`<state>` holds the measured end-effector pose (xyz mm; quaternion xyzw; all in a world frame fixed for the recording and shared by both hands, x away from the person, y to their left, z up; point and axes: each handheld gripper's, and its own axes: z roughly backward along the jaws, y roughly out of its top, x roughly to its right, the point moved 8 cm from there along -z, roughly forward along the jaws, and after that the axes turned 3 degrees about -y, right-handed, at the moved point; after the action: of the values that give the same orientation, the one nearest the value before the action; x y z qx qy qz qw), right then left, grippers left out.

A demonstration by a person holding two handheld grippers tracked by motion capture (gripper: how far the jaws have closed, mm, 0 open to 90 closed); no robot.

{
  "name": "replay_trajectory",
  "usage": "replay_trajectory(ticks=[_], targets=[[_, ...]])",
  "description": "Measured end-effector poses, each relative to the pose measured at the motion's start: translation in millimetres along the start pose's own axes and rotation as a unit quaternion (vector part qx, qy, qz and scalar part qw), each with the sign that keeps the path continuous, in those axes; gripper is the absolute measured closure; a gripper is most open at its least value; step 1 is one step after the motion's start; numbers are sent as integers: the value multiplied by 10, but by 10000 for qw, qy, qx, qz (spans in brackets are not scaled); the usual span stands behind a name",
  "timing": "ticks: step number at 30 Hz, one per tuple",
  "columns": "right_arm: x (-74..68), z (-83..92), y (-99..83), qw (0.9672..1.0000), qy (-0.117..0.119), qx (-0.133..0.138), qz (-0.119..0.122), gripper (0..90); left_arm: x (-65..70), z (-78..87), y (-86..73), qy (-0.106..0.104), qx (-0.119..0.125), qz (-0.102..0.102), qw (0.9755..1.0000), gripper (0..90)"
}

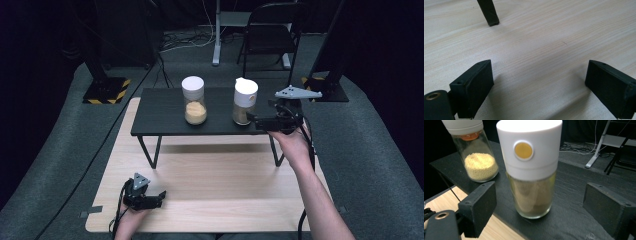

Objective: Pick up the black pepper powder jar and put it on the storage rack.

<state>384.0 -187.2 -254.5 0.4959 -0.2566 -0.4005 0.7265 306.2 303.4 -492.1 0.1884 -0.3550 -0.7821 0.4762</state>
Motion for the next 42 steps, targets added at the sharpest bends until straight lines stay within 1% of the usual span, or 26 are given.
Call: replay_trajectory(ticks=[7, 15, 26, 37, 42], targets=[[2, 87, -159, 10000, -18, 11, 17, 106, 0, 0, 0, -1, 0, 0, 10000, 75], [11, 184, -350, 10000, 21, 24, -35, 100, 0, 0, 0, -1, 0, 0, 10000, 75], [-46, 320, -576, 10000, 1, 70, 17, 97, 2, 0, -1, 3, 2, 3, 10000, 75], [-58, 348, -884, 10000, -34, -3, -75, 98, 6, 1, -3, 2, 4, 6, 10000, 75], [-39, 355, -975, 9999, -80, -33, -89, 99, 7, 1, -3, 3, 3, 7, 10000, 75]])
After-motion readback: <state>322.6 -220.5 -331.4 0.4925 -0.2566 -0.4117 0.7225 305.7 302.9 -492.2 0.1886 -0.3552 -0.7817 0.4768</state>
